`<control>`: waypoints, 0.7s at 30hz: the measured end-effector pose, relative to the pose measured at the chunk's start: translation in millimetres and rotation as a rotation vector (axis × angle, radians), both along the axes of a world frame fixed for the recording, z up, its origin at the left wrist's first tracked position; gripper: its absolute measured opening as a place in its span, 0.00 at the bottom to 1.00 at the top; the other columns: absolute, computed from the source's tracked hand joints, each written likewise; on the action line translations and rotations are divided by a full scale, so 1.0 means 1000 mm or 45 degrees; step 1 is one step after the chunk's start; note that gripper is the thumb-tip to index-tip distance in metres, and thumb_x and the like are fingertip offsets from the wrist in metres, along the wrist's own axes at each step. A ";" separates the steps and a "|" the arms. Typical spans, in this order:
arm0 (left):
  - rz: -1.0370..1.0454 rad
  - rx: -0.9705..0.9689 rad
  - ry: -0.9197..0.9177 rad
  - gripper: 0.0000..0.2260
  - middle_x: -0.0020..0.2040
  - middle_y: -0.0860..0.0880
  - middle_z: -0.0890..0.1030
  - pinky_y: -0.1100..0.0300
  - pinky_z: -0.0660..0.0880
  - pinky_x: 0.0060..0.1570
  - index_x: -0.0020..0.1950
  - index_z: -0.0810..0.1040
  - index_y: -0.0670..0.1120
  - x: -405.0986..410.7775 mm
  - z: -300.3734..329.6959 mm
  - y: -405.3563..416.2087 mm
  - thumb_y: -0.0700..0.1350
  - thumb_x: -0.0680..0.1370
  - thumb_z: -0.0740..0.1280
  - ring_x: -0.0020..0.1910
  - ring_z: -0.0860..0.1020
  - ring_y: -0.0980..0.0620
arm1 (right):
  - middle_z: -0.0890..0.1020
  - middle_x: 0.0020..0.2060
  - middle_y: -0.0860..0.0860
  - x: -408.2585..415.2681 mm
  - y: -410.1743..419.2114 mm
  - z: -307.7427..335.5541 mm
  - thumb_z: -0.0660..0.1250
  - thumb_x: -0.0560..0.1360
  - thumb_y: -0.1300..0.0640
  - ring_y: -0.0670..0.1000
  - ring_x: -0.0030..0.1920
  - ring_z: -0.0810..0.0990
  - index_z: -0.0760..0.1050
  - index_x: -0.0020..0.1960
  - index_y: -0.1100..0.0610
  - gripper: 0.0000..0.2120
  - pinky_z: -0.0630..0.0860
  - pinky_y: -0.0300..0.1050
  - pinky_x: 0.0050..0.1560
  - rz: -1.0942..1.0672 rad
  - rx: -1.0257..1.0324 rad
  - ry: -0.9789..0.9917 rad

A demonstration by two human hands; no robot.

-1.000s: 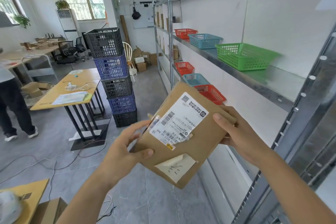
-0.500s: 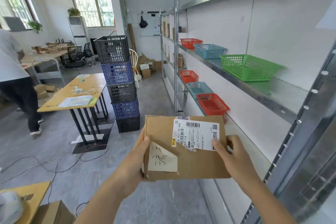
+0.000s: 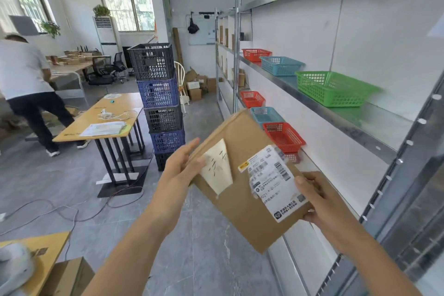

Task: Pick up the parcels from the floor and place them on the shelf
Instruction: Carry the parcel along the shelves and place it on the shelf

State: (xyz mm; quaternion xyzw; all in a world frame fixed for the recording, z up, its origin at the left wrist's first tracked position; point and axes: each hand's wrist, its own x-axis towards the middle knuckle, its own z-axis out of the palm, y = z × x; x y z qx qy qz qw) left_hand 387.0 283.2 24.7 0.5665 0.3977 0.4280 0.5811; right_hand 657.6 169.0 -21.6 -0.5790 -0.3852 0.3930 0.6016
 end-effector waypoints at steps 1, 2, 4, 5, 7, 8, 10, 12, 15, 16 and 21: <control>0.028 -0.012 -0.051 0.28 0.70 0.57 0.79 0.46 0.68 0.76 0.74 0.74 0.62 0.003 0.001 0.000 0.53 0.75 0.74 0.72 0.76 0.53 | 0.88 0.50 0.57 -0.001 0.000 -0.001 0.80 0.55 0.29 0.51 0.46 0.89 0.77 0.57 0.53 0.40 0.86 0.51 0.44 -0.006 -0.013 -0.021; 0.045 -0.021 -0.079 0.30 0.68 0.57 0.81 0.47 0.68 0.76 0.75 0.74 0.57 0.006 0.000 0.000 0.51 0.73 0.76 0.71 0.77 0.53 | 0.88 0.50 0.56 -0.002 0.001 -0.003 0.80 0.53 0.27 0.52 0.47 0.89 0.76 0.57 0.53 0.43 0.86 0.54 0.46 0.002 -0.024 -0.039; 0.020 -0.020 -0.056 0.28 0.66 0.53 0.85 0.45 0.70 0.76 0.74 0.76 0.50 0.015 -0.005 -0.002 0.48 0.73 0.75 0.69 0.80 0.51 | 0.88 0.54 0.52 -0.007 0.003 -0.005 0.78 0.55 0.25 0.54 0.50 0.89 0.75 0.62 0.47 0.42 0.86 0.60 0.48 0.041 -0.046 -0.102; -0.027 -0.020 -0.020 0.27 0.67 0.53 0.85 0.45 0.70 0.76 0.75 0.76 0.50 0.018 -0.008 -0.004 0.45 0.76 0.74 0.69 0.80 0.52 | 0.88 0.55 0.50 -0.010 0.003 -0.005 0.75 0.61 0.25 0.54 0.50 0.89 0.74 0.66 0.40 0.38 0.86 0.59 0.48 0.079 -0.066 -0.157; -0.148 -0.040 0.055 0.27 0.71 0.57 0.82 0.46 0.71 0.75 0.80 0.69 0.59 0.022 -0.013 -0.006 0.41 0.83 0.68 0.71 0.79 0.54 | 0.89 0.53 0.47 -0.017 0.001 -0.005 0.65 0.70 0.27 0.55 0.46 0.90 0.69 0.69 0.28 0.28 0.85 0.51 0.42 0.183 -0.166 -0.308; -0.187 -0.059 0.093 0.29 0.72 0.60 0.80 0.47 0.73 0.73 0.81 0.65 0.65 0.023 -0.016 -0.006 0.42 0.85 0.65 0.70 0.79 0.55 | 0.89 0.52 0.45 -0.018 0.000 -0.006 0.61 0.72 0.27 0.54 0.46 0.90 0.67 0.69 0.25 0.26 0.83 0.46 0.40 0.221 -0.221 -0.364; -0.235 -0.094 0.139 0.30 0.70 0.66 0.80 0.49 0.78 0.66 0.80 0.59 0.74 0.022 -0.023 -0.006 0.45 0.86 0.64 0.64 0.83 0.59 | 0.86 0.57 0.40 -0.019 -0.002 -0.008 0.56 0.72 0.27 0.45 0.53 0.87 0.65 0.67 0.20 0.23 0.80 0.41 0.44 0.221 -0.280 -0.436; -0.256 -0.111 0.151 0.31 0.62 0.71 0.83 0.48 0.80 0.62 0.79 0.56 0.75 0.022 -0.027 -0.005 0.47 0.86 0.64 0.55 0.85 0.65 | 0.82 0.61 0.34 -0.020 -0.002 -0.010 0.56 0.73 0.29 0.36 0.59 0.81 0.67 0.61 0.15 0.16 0.78 0.39 0.56 0.180 -0.263 -0.426; -0.261 -0.098 0.158 0.33 0.56 0.74 0.84 0.53 0.80 0.59 0.81 0.53 0.73 0.027 -0.031 -0.005 0.46 0.86 0.64 0.52 0.85 0.68 | 0.83 0.58 0.28 -0.019 -0.005 -0.012 0.59 0.74 0.32 0.29 0.58 0.81 0.70 0.59 0.16 0.15 0.76 0.36 0.60 0.155 -0.222 -0.306; -0.266 -0.088 0.156 0.33 0.56 0.73 0.85 0.57 0.80 0.55 0.81 0.53 0.73 0.030 -0.033 -0.005 0.45 0.86 0.63 0.52 0.85 0.68 | 0.83 0.57 0.27 -0.017 -0.006 -0.012 0.60 0.74 0.33 0.29 0.57 0.81 0.69 0.62 0.19 0.17 0.77 0.34 0.58 0.162 -0.216 -0.278; -0.313 -0.098 0.133 0.34 0.61 0.70 0.84 0.64 0.80 0.48 0.80 0.54 0.73 0.046 -0.039 -0.005 0.45 0.85 0.65 0.58 0.84 0.64 | 0.85 0.49 0.26 -0.005 -0.018 -0.015 0.62 0.76 0.41 0.31 0.51 0.85 0.67 0.65 0.26 0.19 0.79 0.28 0.46 0.105 -0.192 -0.183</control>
